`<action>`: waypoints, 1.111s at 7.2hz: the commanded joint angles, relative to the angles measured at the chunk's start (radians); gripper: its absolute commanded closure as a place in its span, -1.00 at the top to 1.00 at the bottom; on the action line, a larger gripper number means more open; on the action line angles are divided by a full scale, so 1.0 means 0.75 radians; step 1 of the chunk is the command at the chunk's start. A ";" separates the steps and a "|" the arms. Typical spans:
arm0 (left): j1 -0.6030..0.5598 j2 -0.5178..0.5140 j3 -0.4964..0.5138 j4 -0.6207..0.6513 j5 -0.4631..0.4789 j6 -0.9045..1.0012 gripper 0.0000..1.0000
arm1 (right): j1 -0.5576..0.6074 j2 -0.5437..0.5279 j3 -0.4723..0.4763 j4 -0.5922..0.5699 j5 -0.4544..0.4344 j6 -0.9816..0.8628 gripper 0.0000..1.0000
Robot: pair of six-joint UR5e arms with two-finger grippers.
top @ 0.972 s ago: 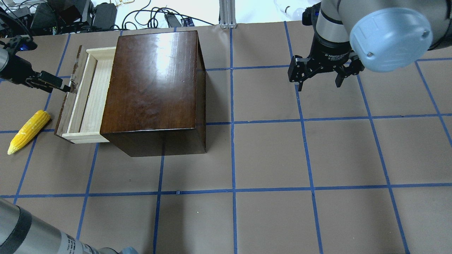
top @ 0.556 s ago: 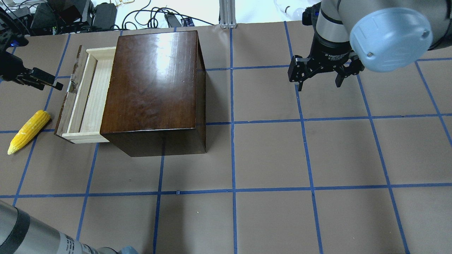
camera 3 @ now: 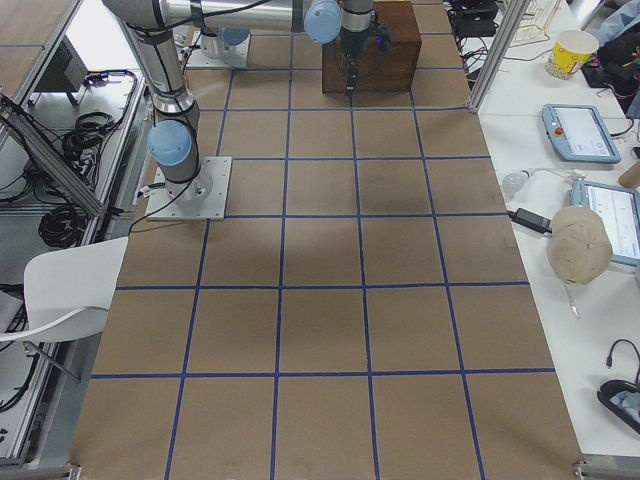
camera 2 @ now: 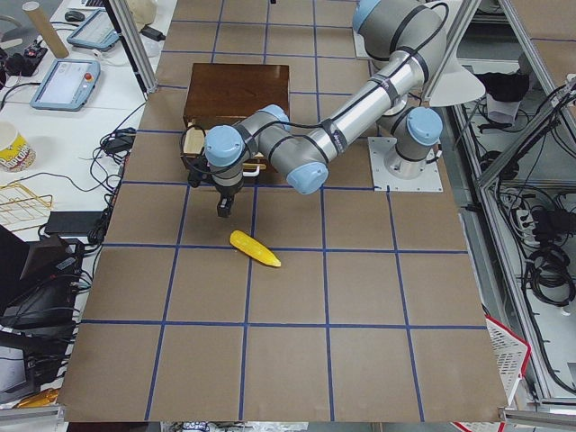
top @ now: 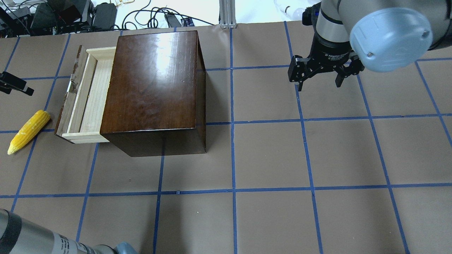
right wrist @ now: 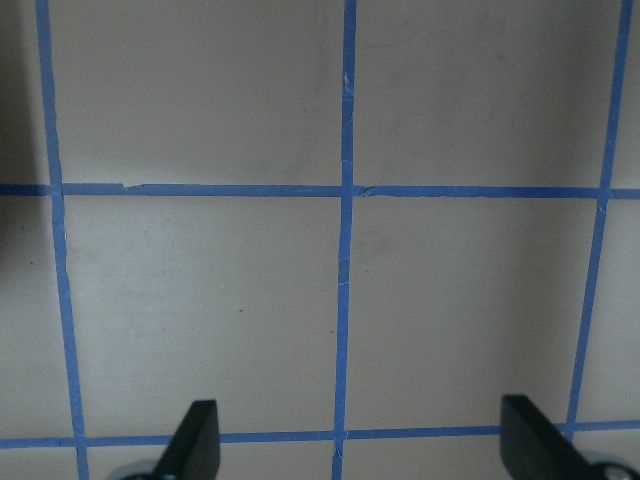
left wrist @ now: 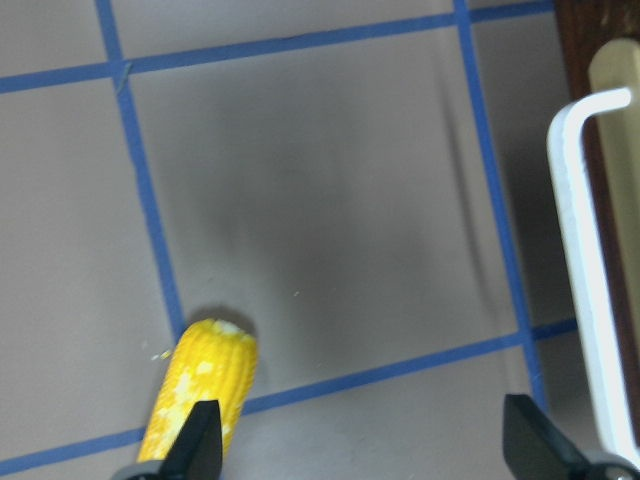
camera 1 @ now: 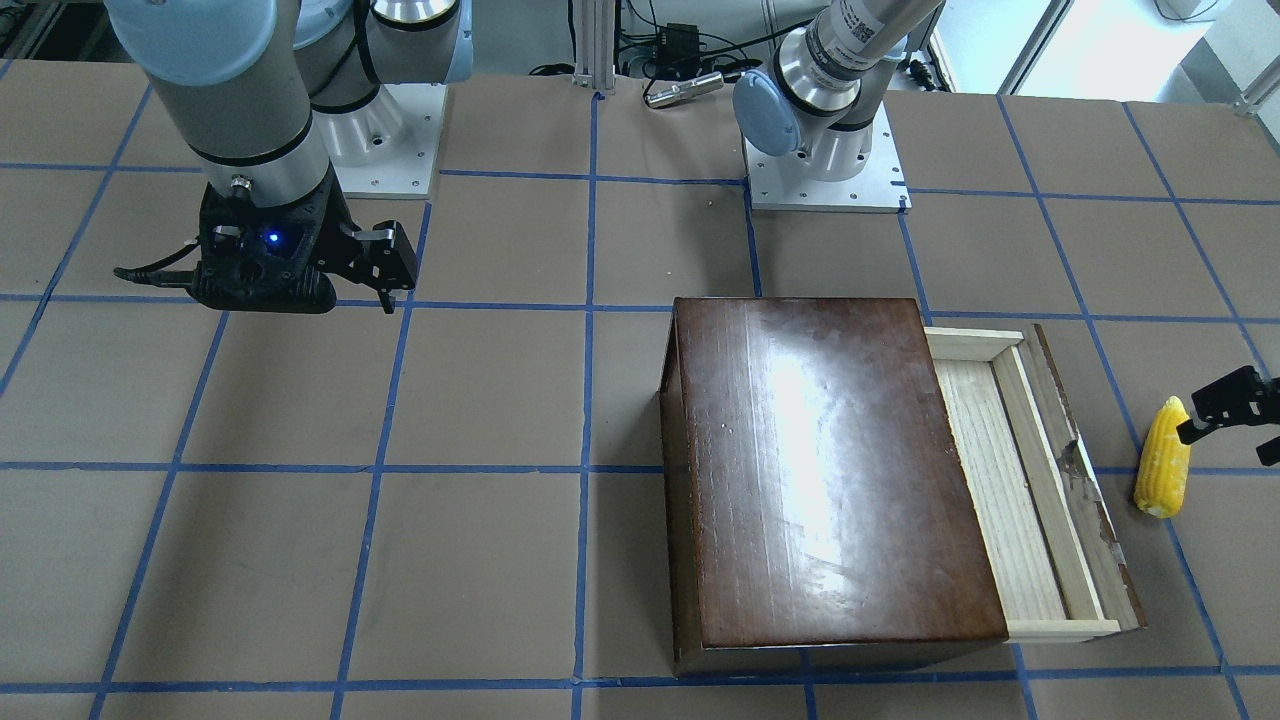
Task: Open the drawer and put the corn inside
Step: 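Release the handle and move the left gripper over the yellow corn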
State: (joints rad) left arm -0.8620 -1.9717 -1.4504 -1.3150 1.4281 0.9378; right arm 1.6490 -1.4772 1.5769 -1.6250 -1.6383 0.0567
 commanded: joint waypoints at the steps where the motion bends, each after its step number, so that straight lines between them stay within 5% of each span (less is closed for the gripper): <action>1: 0.059 -0.001 -0.011 0.013 0.059 0.233 1.00 | 0.000 0.000 0.000 0.001 0.000 0.000 1.00; 8: 0.092 -0.126 -0.205 0.333 0.166 0.574 1.00 | 0.000 0.000 0.000 0.001 0.000 0.000 1.00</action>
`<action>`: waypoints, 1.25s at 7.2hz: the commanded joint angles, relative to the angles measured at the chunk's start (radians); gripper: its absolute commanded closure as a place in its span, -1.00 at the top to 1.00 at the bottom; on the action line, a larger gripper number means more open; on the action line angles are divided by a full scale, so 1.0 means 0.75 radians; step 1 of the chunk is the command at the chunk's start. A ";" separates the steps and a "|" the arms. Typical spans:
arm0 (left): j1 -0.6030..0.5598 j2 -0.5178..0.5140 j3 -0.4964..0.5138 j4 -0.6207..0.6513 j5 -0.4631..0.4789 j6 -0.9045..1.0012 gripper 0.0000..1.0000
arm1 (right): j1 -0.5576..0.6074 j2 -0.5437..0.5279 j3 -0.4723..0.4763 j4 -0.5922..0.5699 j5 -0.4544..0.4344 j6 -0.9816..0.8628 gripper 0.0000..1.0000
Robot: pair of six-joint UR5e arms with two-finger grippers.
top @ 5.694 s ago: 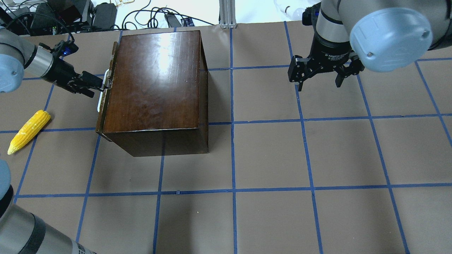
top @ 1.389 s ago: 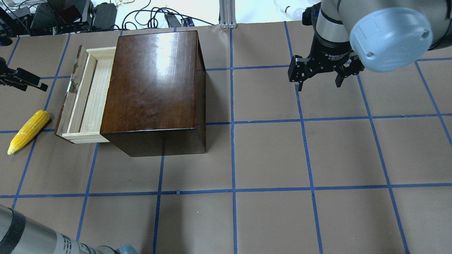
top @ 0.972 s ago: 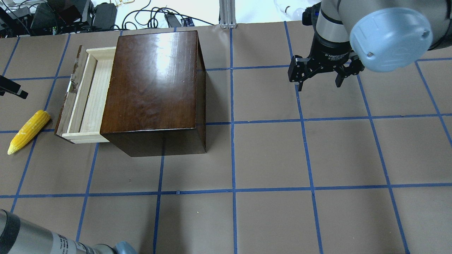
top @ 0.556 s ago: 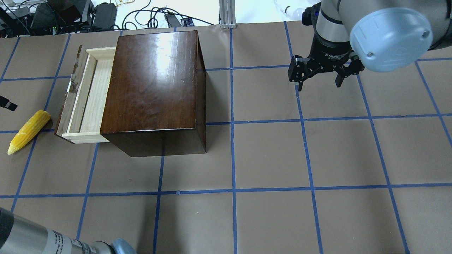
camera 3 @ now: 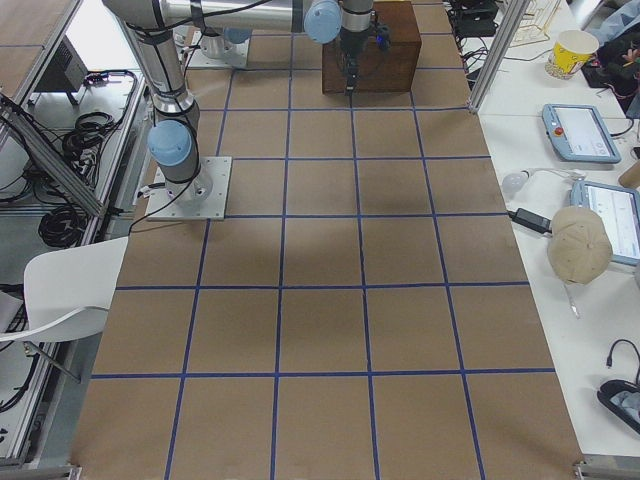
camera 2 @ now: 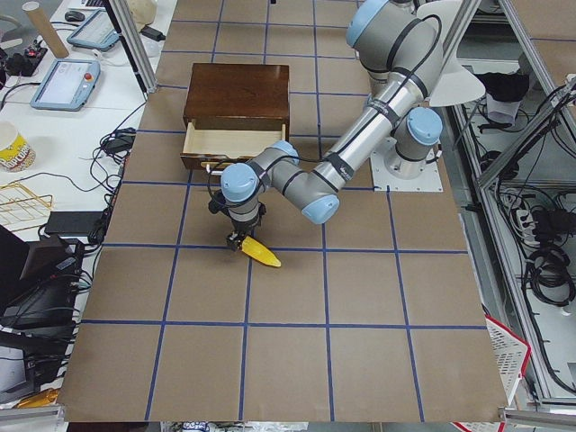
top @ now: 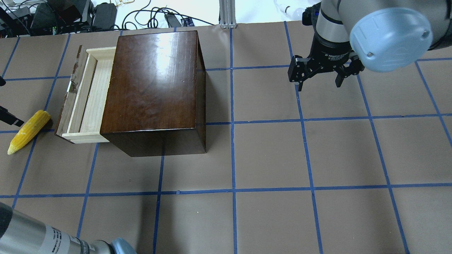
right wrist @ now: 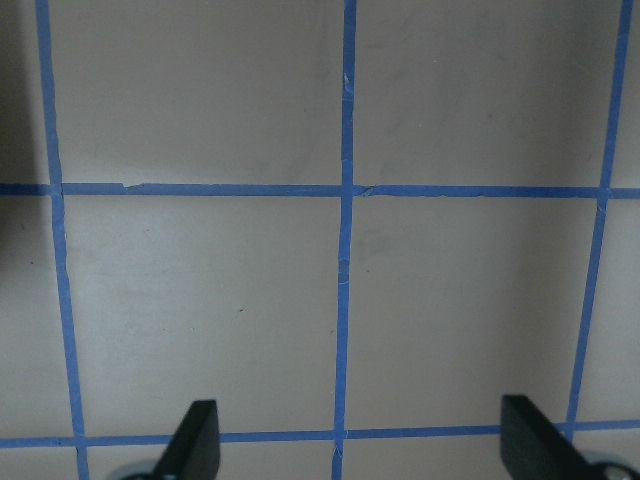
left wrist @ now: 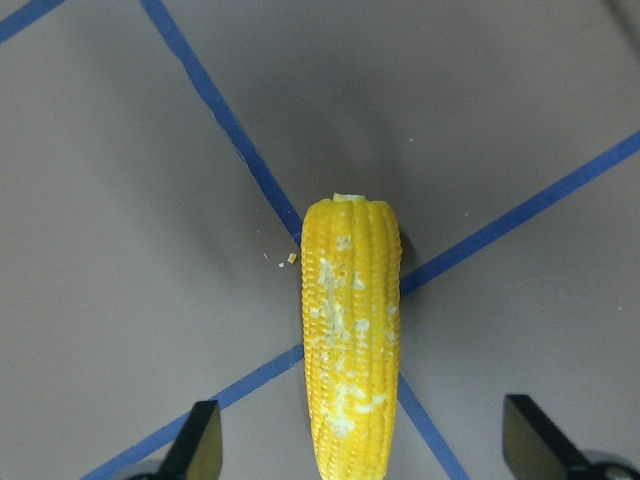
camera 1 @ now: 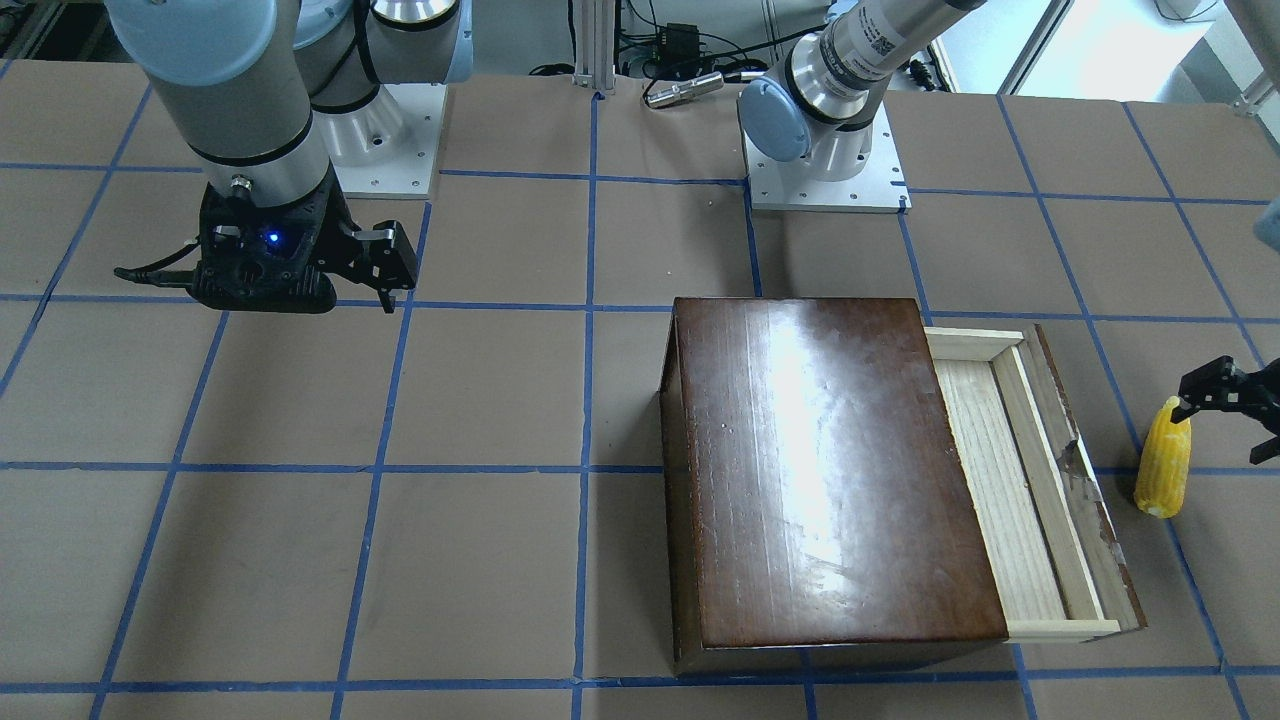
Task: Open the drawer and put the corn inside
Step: 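Lower the left gripper and grasp the yellow corn cob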
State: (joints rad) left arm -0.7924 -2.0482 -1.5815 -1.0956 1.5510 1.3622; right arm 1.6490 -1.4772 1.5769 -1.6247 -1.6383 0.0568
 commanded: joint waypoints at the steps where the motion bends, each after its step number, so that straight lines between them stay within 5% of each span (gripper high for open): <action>1: -0.001 -0.052 -0.031 0.047 0.002 0.016 1.00 | 0.000 0.000 0.000 0.000 0.000 0.000 1.00; 6: -0.003 -0.157 -0.016 0.107 0.000 0.002 1.00 | 0.000 0.000 0.000 0.000 0.000 0.000 1.00; 7: -0.003 -0.157 -0.014 0.105 -0.010 -0.008 0.80 | 0.000 0.000 0.000 0.000 0.000 0.000 1.00; 8: -0.007 -0.157 -0.012 0.105 0.000 -0.004 -0.27 | 0.000 0.000 0.000 0.000 0.000 0.000 1.00; 9: -0.009 -0.155 -0.008 0.105 0.002 -0.004 -0.72 | 0.000 0.000 0.000 0.000 0.000 0.000 1.00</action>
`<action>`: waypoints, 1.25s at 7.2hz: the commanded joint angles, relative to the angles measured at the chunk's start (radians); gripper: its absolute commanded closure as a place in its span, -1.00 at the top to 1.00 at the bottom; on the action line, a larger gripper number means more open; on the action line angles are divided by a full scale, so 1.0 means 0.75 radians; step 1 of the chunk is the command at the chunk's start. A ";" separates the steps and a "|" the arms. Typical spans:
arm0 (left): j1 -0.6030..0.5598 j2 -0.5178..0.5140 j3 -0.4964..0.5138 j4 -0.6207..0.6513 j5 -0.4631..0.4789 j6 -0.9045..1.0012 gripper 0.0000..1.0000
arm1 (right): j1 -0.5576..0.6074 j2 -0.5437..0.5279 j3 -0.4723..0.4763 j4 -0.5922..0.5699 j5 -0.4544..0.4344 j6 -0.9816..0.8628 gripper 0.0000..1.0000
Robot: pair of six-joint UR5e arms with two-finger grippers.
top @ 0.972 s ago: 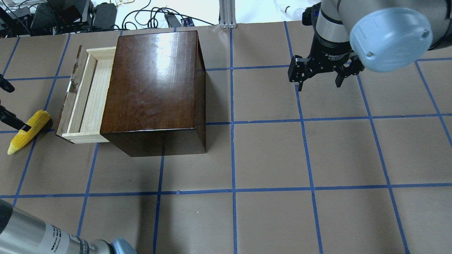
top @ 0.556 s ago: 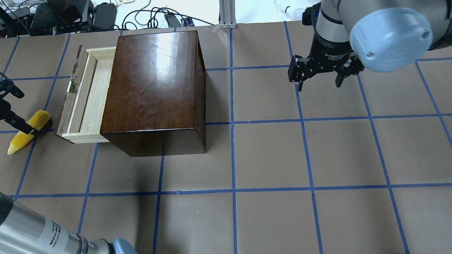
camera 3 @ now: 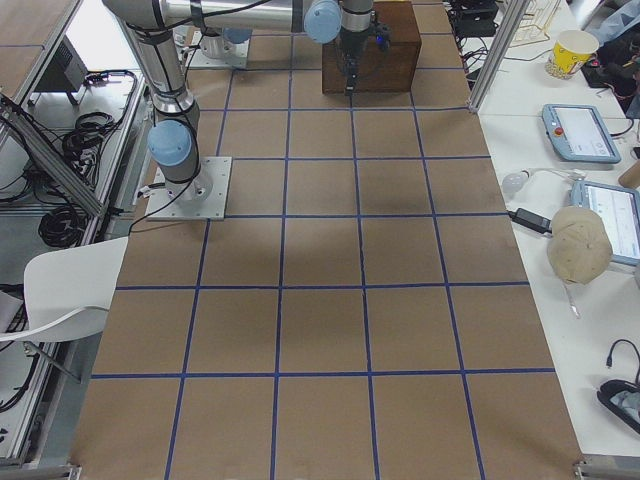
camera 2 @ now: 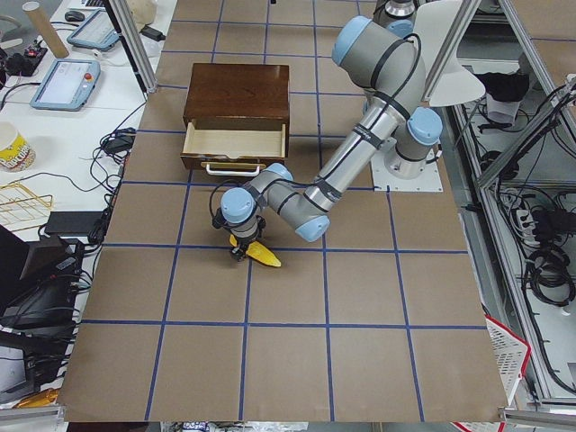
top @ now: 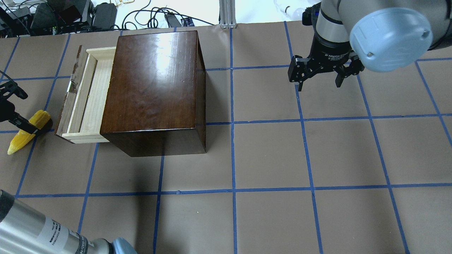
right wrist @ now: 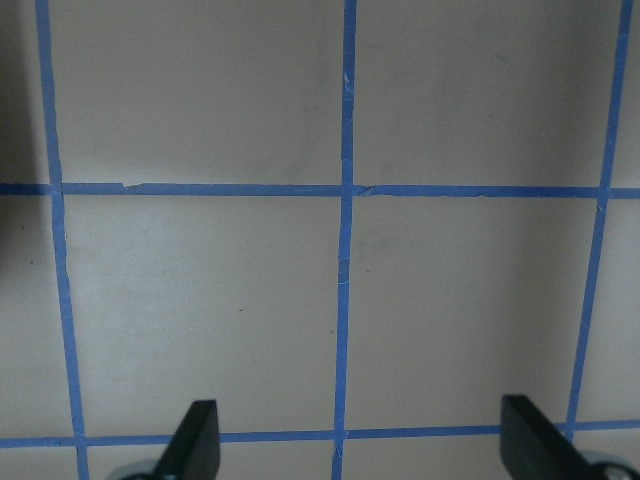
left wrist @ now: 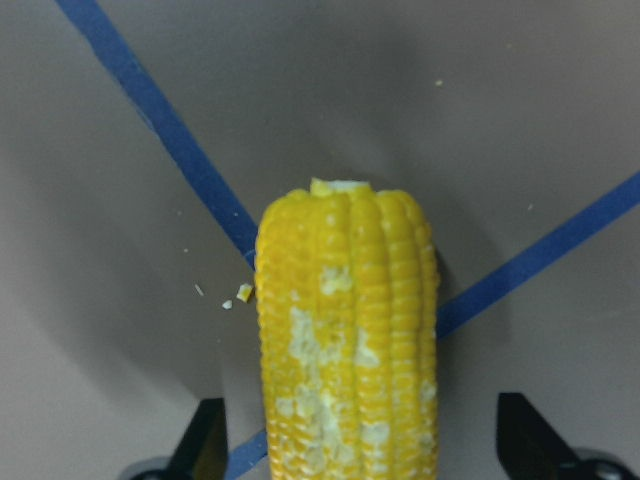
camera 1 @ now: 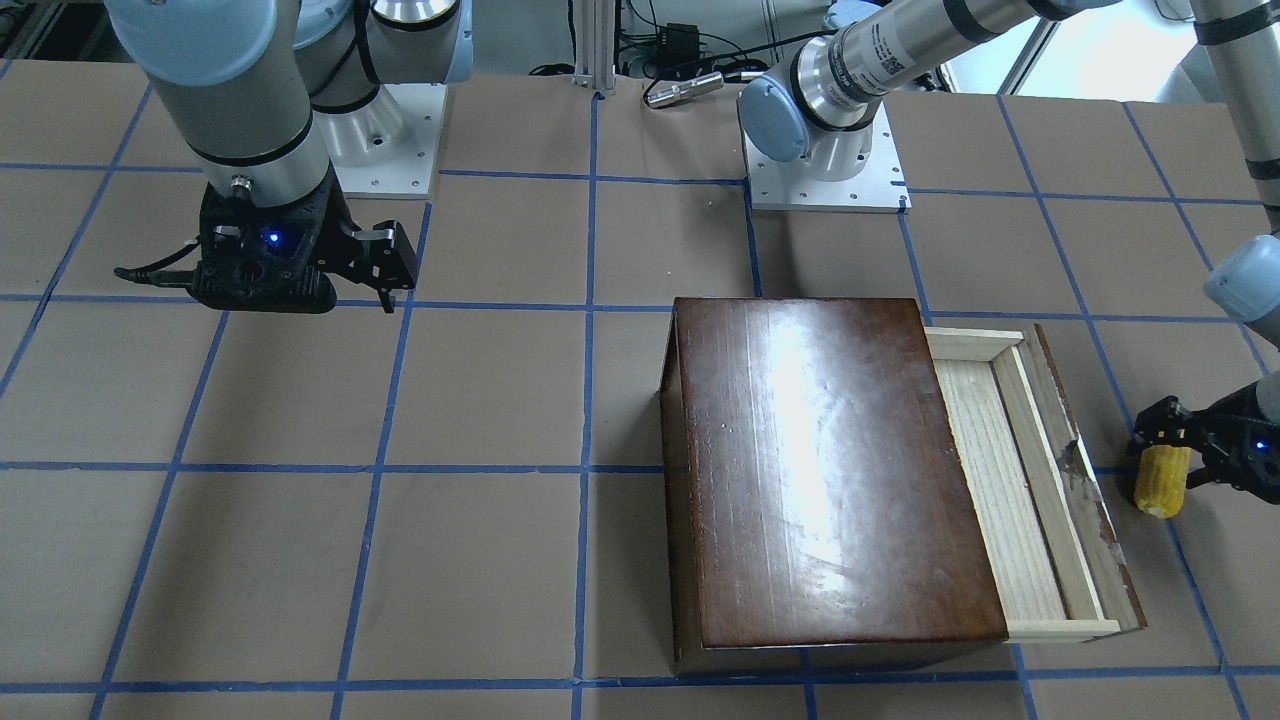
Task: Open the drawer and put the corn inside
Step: 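Lower the left gripper and grasp the yellow corn cob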
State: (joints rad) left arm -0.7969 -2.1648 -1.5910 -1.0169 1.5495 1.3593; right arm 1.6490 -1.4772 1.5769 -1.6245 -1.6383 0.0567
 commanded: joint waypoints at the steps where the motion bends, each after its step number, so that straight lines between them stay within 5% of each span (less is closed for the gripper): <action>1: -0.003 0.009 0.004 0.000 0.004 0.000 -0.95 | 0.000 0.000 0.000 0.000 0.000 0.000 1.00; 9: -0.117 0.237 0.211 -0.279 -0.004 -0.249 -1.00 | 0.000 0.000 0.000 -0.002 0.000 0.000 1.00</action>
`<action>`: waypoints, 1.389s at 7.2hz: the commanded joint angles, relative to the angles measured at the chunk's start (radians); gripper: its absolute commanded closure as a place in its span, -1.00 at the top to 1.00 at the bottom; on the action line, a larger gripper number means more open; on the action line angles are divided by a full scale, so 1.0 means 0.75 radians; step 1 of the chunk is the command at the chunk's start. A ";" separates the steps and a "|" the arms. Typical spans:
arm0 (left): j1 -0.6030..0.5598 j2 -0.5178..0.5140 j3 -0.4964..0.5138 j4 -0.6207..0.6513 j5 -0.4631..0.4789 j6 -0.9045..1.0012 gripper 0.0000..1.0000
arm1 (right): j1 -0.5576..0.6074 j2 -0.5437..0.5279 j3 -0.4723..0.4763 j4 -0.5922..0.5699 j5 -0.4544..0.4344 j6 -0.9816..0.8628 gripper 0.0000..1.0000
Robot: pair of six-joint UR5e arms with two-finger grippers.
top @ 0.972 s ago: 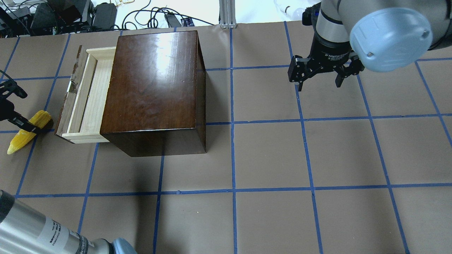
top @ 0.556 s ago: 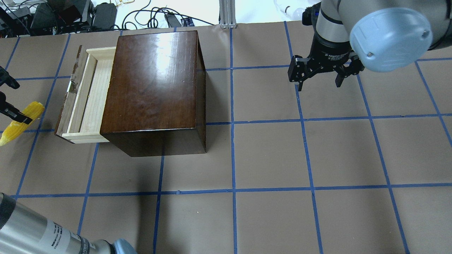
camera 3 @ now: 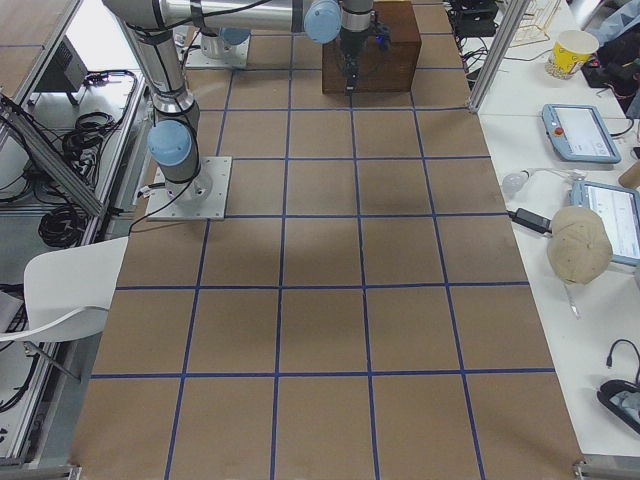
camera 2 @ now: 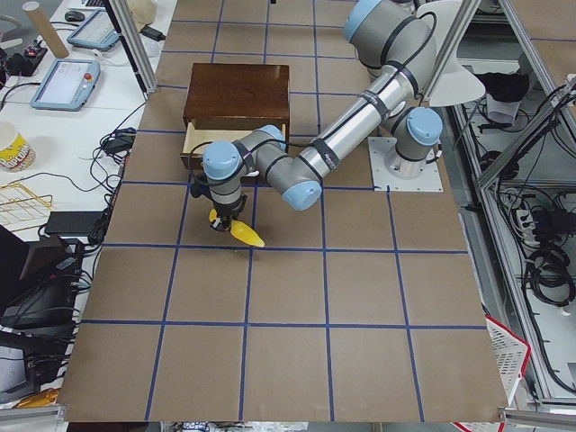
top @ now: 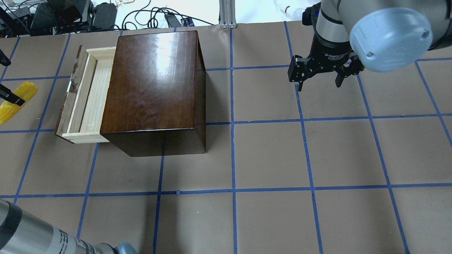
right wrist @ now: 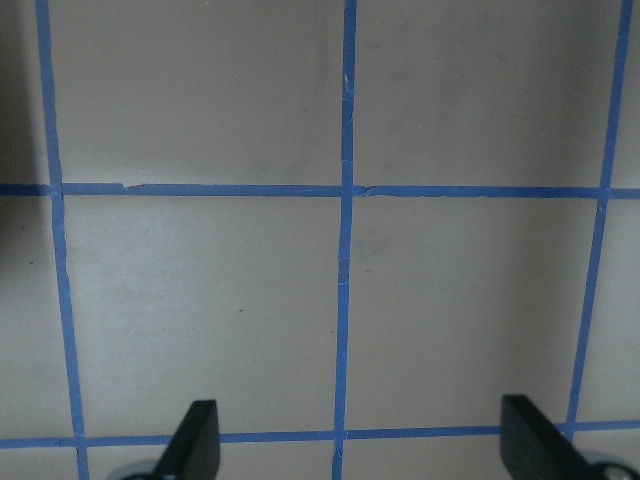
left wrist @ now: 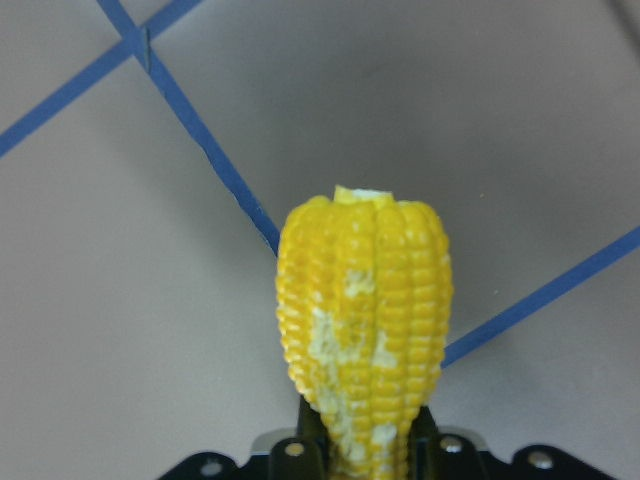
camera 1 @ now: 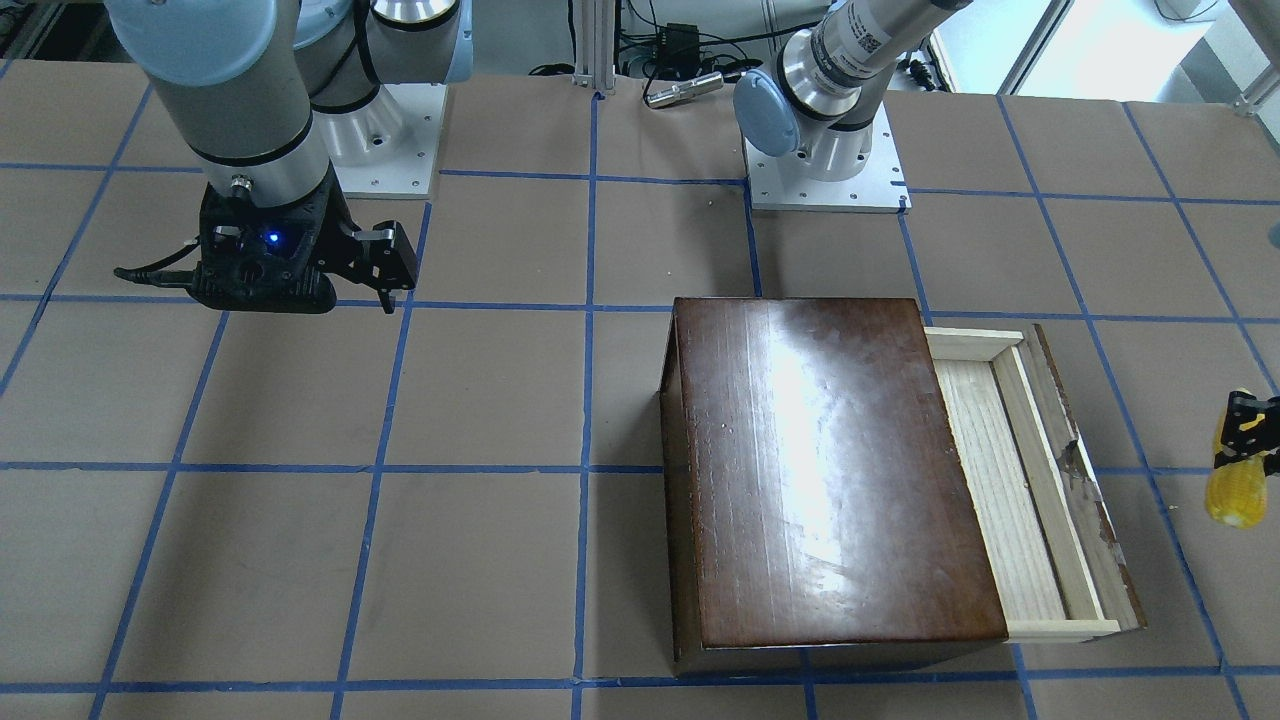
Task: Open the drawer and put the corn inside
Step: 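Lift the corn with the left gripper and carry it over the open drawer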
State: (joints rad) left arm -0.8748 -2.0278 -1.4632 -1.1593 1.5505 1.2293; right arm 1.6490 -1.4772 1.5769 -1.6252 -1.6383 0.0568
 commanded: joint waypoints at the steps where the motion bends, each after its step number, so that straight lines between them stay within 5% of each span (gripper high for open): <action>1: -0.046 0.089 0.107 -0.212 -0.006 -0.161 -1.00 | 0.000 0.000 0.000 0.001 0.000 0.000 1.00; 4: -0.175 0.175 0.265 -0.485 -0.008 -0.409 -1.00 | 0.000 0.000 0.000 0.001 0.000 0.000 1.00; 10: -0.441 0.182 0.233 -0.559 -0.063 -1.019 -1.00 | 0.000 0.000 0.000 -0.001 0.000 0.000 1.00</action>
State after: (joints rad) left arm -1.1695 -1.8735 -1.2798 -1.5771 1.5066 0.5487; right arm 1.6490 -1.4772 1.5769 -1.6256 -1.6371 0.0567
